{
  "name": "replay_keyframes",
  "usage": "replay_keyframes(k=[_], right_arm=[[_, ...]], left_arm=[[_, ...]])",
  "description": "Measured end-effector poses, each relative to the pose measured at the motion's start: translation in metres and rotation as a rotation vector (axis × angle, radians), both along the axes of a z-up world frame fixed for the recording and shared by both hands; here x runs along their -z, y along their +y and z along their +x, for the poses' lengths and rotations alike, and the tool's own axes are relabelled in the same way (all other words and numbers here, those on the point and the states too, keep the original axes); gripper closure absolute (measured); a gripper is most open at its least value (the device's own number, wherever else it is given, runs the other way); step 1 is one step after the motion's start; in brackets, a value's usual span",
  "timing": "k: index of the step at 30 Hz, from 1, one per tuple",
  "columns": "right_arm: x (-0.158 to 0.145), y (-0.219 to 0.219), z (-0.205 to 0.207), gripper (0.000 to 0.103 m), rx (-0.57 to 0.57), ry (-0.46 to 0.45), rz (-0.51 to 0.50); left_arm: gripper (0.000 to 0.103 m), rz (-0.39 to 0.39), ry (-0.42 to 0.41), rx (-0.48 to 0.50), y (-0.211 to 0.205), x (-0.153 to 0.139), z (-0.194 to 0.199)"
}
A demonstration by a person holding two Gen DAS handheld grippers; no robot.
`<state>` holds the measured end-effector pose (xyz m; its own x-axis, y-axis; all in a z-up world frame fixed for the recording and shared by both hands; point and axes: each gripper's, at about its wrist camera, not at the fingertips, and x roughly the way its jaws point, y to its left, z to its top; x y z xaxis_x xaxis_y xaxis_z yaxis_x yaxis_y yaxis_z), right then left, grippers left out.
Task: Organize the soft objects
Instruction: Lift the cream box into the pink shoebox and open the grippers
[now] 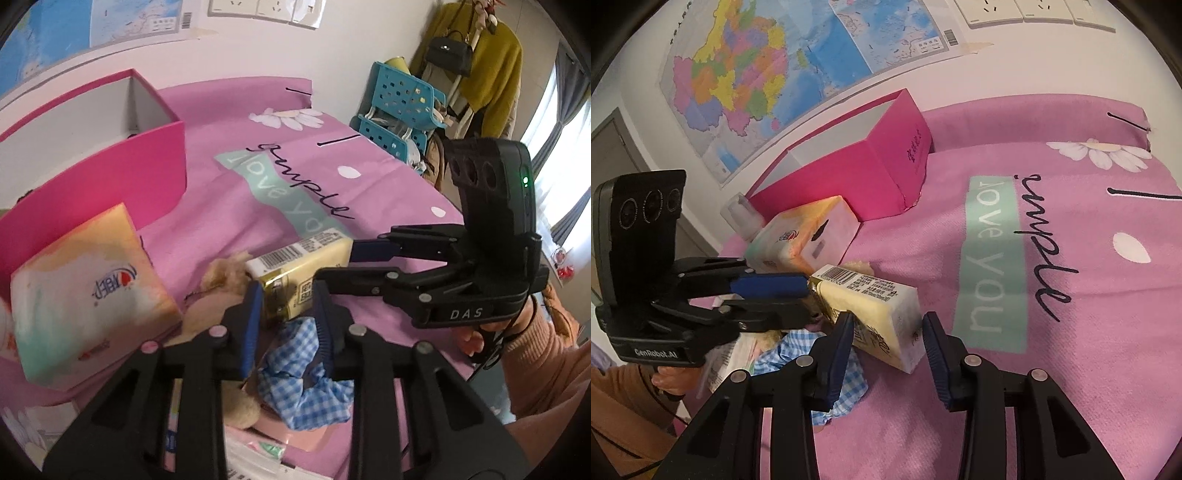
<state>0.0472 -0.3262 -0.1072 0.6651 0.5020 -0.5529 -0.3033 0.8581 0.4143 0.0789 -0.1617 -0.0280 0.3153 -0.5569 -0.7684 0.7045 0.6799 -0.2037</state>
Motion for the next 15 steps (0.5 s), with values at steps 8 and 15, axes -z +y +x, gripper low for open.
replay_keyframes(k=[8, 15], right_arm=[[-0.01, 0.0, -0.002, 0.065, 0.013, -0.012, -0.008], [-0.05, 0.014, -0.001, 0.065, -0.023, -0.102, -0.063]], left_arm=[[0.073, -0.044, 0.004, -0.02, 0.008, -0.013, -0.002], [0.073, -0.099, -0.107, -0.077, 0.027, -0.06, -0.002]])
